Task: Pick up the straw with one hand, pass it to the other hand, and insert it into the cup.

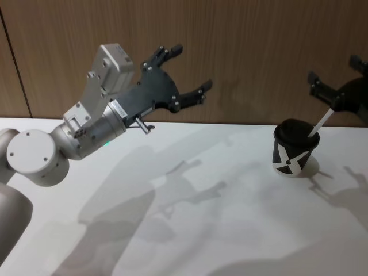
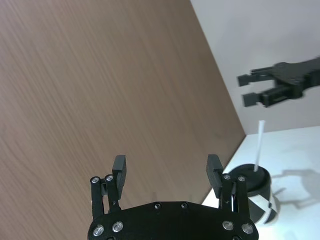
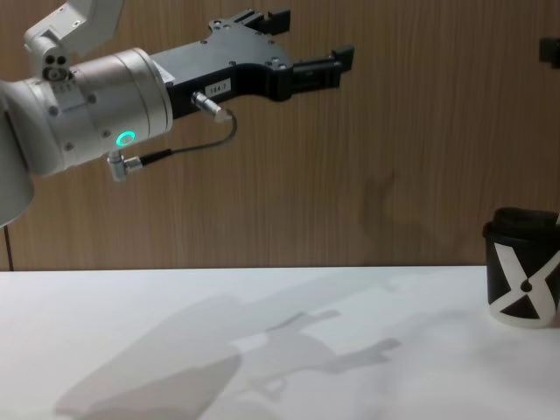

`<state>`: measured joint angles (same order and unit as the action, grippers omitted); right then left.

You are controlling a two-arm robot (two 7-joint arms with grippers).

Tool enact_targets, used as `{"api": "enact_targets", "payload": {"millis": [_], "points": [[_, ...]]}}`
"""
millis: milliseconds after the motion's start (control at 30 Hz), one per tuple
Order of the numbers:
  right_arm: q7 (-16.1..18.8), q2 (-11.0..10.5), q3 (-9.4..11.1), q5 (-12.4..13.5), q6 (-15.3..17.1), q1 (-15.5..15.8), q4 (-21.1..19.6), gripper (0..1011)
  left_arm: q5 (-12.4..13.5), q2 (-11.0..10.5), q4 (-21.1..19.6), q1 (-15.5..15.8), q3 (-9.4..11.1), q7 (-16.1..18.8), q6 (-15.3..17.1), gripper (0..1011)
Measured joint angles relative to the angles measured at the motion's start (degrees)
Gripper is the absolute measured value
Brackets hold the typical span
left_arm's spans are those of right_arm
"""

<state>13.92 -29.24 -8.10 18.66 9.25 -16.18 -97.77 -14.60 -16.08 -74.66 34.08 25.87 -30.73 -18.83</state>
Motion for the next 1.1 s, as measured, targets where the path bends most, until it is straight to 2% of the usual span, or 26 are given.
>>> {"api": "enact_targets", "payload": {"millis": [233,433,733,1100], "points": [[-0.3,-0.4,0.0,-1.7,-2.2,2.8,-1.9,1001,0.2,1.4,2.3,1.5,-0.4,0.5,-0.2,1003],[-0.2,-0.5,-0.5,-3.2,-3.1,4.4,-2.7,1001,-0.2,2.4,5.3,3.5,0.2,-1.7,-0.8,1003],[0.2,-0.4,-1.1,-4.3,-3.3,5.1,-2.4,1001,-0.9,4.0,10.4,6.7,1.9,-5.6,-1.9,1003],[0.7,0.0,-1.4,-5.1,-3.3,5.2,-1.9,1001,-1.5,5.2,14.0,9.1,3.5,-8.6,-2.4,1003]]}}
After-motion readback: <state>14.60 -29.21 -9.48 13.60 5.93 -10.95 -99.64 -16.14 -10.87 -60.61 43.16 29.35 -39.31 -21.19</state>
